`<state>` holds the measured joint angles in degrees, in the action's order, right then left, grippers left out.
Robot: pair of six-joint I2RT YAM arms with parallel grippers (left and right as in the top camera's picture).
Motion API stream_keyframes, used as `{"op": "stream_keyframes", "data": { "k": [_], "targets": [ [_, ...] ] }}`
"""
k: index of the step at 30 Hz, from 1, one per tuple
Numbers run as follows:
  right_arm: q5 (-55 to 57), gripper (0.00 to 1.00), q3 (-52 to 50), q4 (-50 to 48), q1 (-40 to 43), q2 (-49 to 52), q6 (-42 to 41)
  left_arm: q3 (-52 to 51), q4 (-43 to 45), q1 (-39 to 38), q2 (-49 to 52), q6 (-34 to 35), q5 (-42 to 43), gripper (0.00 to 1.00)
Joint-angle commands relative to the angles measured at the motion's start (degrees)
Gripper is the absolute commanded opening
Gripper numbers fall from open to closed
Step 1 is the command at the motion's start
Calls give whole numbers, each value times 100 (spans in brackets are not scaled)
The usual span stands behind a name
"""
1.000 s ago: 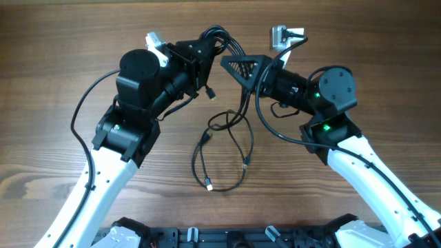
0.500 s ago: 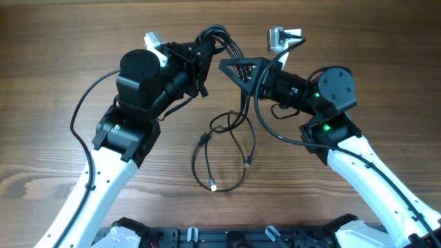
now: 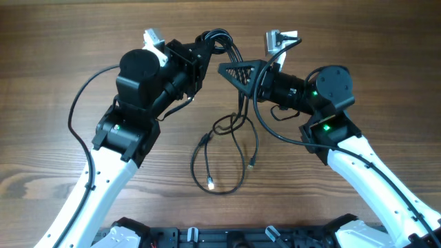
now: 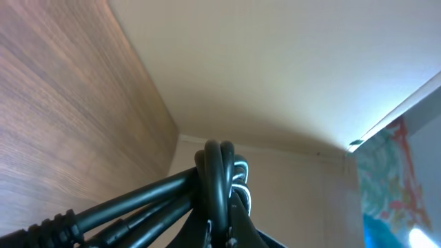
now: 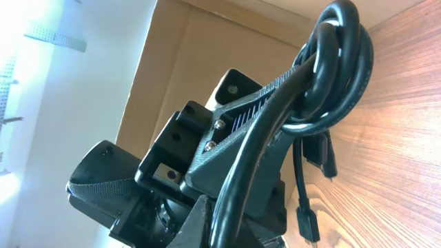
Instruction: Untangle cables
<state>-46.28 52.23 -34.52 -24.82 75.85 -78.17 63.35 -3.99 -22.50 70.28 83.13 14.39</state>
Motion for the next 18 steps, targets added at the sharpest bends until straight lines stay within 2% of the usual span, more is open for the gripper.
{"op": "stream_keyframes", "data": {
  "k": [1,4,6,9,14,18],
  "targets": [
    [-140,18,55,2,-50,-20,275,42,170,-26,33,-1360,-96,4],
    [-142,40,55,201,-50,-20,726,42,166,-26,33,-2138,-96,4],
    [-140,59,55,415,-50,-20,1220,42,164,-22,33,-2835,-96,4],
    [-138,75,55,688,15,-20,2065,42,76,-20,31,-3891,-96,4],
    [-90,91,55,1095,232,-20,2977,42,-319,-9,-44,-5250,-42,4],
    [304,97,55,1700,420,-20,3840,42,-645,-11,-256,-6555,459,4]
  ]
}}
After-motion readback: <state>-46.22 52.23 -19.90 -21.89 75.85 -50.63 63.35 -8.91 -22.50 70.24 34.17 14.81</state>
